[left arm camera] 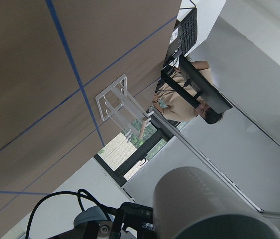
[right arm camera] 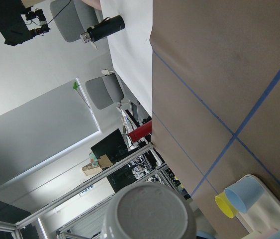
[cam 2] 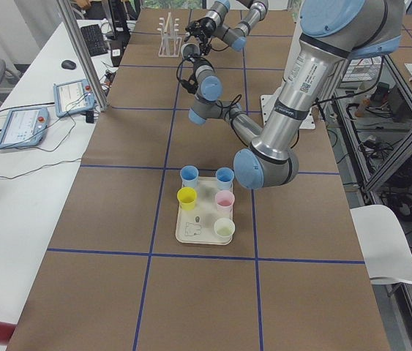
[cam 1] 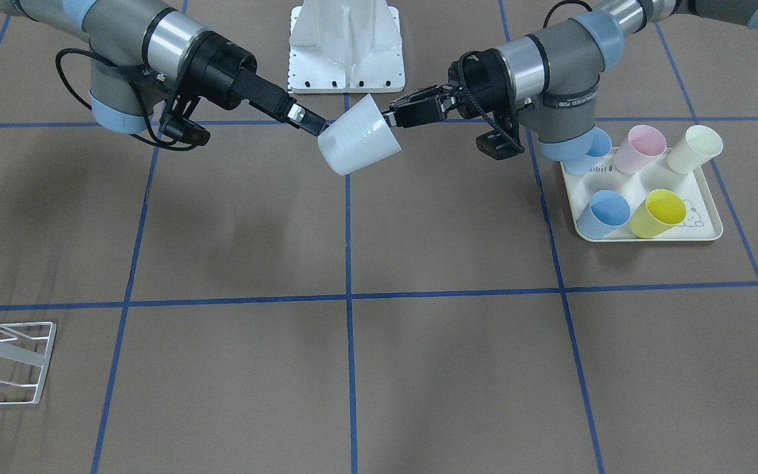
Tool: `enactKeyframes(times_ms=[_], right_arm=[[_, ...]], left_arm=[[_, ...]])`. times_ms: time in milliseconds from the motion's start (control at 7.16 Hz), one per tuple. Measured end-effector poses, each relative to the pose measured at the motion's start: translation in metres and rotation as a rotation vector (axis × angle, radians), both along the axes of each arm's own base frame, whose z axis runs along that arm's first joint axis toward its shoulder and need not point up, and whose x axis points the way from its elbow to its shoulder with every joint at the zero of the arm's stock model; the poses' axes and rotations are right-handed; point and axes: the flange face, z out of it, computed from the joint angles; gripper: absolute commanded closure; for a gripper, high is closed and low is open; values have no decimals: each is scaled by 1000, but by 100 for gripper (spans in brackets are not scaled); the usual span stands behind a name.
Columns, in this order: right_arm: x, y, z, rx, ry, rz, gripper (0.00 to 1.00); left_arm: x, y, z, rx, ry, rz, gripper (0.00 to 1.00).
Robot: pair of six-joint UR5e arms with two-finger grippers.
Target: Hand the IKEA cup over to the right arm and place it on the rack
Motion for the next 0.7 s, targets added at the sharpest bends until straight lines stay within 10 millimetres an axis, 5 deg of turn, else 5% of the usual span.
enactKeyframes(times_ms=[140, 419, 698], right_arm=[[-1, 1, 0, 0, -1, 6, 2], [-2, 1, -1, 0, -2, 10, 42], [-2, 2, 0, -2, -3, 13, 90]], left_arm=[[3, 5, -2, 6, 11, 10, 100], [8, 14, -4, 16, 26, 29, 98], [12, 18, -4, 19, 30, 39, 24]])
